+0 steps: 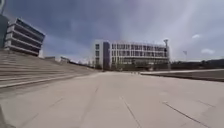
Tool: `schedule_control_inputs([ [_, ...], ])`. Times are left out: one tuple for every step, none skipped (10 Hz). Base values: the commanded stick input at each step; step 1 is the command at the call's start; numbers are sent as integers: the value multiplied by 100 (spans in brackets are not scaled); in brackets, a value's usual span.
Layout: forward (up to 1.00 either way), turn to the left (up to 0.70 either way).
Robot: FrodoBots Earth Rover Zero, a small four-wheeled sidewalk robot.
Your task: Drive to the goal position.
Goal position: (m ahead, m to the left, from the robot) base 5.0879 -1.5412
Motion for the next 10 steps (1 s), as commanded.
schedule_control_inputs([
  [70, 0],
  [70, 0],
  [70, 0],
  [70, 0],
  [70, 0],
  [70, 0],
  [70, 0],
  [70, 0],
  [70, 0],
  [70, 0],
])
